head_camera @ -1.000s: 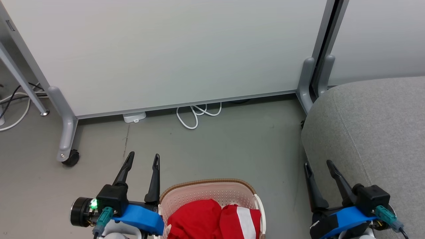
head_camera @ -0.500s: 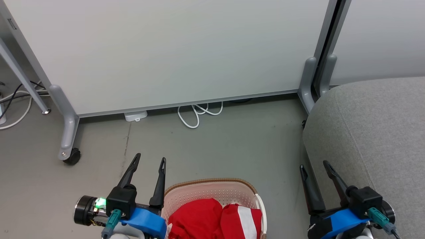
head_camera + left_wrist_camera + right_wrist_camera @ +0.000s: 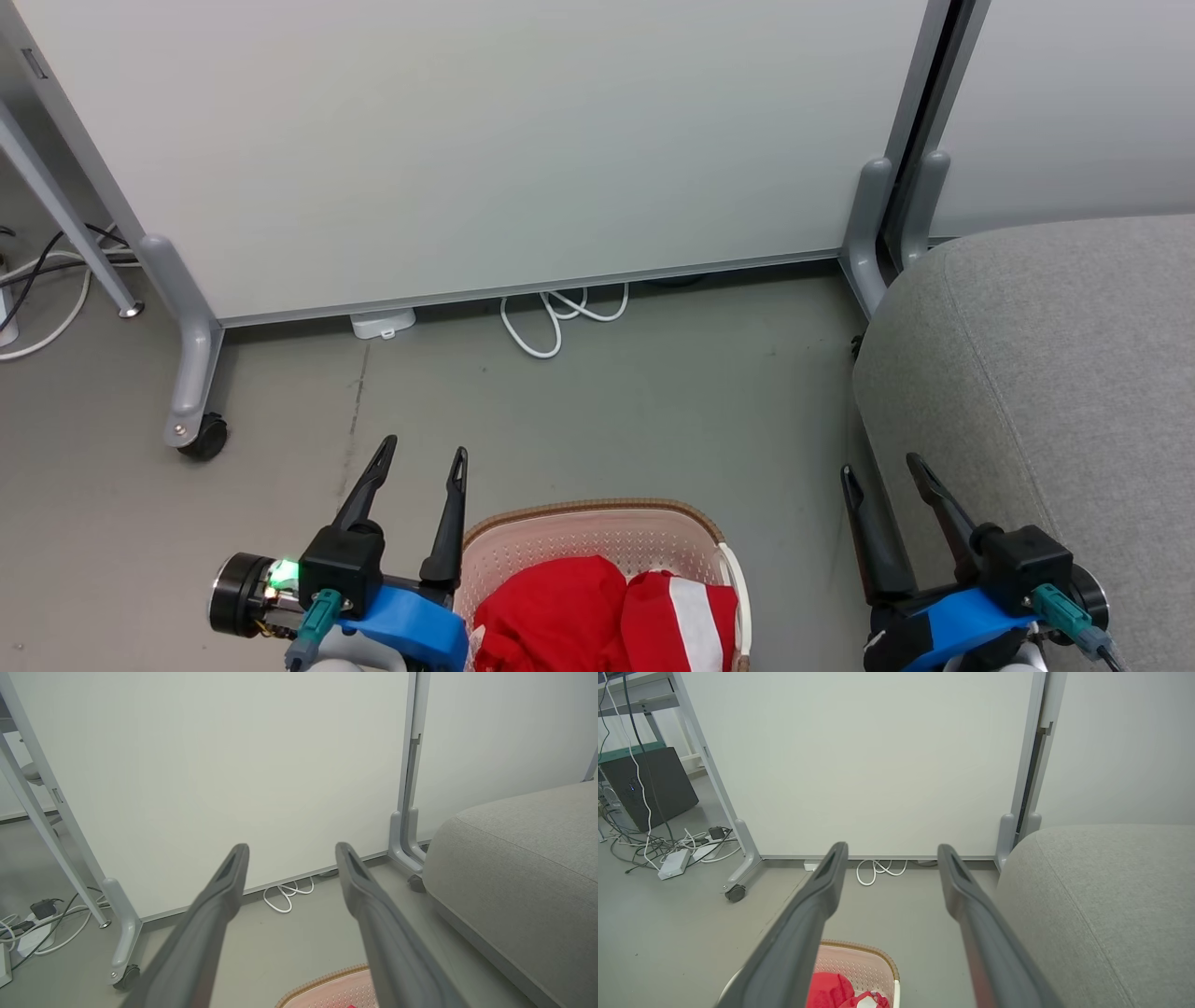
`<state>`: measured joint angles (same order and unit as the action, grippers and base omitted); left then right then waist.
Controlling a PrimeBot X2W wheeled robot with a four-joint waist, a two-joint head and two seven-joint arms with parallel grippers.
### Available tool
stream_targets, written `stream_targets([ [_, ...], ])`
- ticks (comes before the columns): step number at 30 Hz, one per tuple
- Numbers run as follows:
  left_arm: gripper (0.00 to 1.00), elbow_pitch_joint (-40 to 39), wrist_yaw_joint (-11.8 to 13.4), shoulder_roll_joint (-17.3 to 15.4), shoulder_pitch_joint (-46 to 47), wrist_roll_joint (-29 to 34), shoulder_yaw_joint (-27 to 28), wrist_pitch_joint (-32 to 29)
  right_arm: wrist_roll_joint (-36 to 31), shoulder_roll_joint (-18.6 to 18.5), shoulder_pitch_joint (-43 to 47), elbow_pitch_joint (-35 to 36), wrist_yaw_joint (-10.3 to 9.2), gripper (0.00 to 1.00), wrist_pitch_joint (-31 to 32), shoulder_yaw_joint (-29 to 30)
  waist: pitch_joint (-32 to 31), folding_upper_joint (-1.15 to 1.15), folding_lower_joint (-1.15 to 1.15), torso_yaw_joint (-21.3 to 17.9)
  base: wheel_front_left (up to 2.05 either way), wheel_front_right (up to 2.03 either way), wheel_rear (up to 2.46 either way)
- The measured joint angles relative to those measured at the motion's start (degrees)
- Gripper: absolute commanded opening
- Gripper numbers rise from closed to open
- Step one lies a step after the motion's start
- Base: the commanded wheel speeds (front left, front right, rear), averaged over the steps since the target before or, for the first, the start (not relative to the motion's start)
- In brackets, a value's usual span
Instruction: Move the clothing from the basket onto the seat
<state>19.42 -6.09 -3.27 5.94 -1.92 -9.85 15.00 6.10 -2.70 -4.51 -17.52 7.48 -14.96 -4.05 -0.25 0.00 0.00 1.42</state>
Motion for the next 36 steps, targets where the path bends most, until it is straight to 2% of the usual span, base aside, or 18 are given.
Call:
stream_targets([
  [10, 1.0, 0.8, -0.2, 0.0, 0.63, 0.45, -0.07, 0.0, 0.09, 0.0, -0.09, -0.08, 0.0, 1.0, 0.0, -0.27, 0.5, 0.0, 0.0, -0.34, 0.0, 0.0, 0.0],
  [16, 1.0, 3.89, -0.87, -0.64, 3.28, 0.52, -2.42, 0.07, 0.09, -0.01, -1.02, -0.11, 0.0, 1.0, -0.01, -0.94, 1.54, 0.0, 0.0, -1.32, 0.0, 0.0, 0.0],
  [24, 1.0, 11.07, -1.31, -3.38, 10.56, 0.45, -7.82, 0.08, -0.02, -0.03, -4.44, 0.58, 0.0, 1.0, -0.01, -1.49, 6.53, 0.0, 0.0, -3.54, 0.0, 0.0, 0.0],
  [36, 1.0, 23.8, -1.34, -9.01, 23.51, -3.37, -20.72, 0.07, 1.13, -0.08, -11.63, 2.21, 0.0, 1.0, -0.01, -2.89, 18.19, 0.0, 0.01, -8.46, 0.0, 0.0, 0.0],
])
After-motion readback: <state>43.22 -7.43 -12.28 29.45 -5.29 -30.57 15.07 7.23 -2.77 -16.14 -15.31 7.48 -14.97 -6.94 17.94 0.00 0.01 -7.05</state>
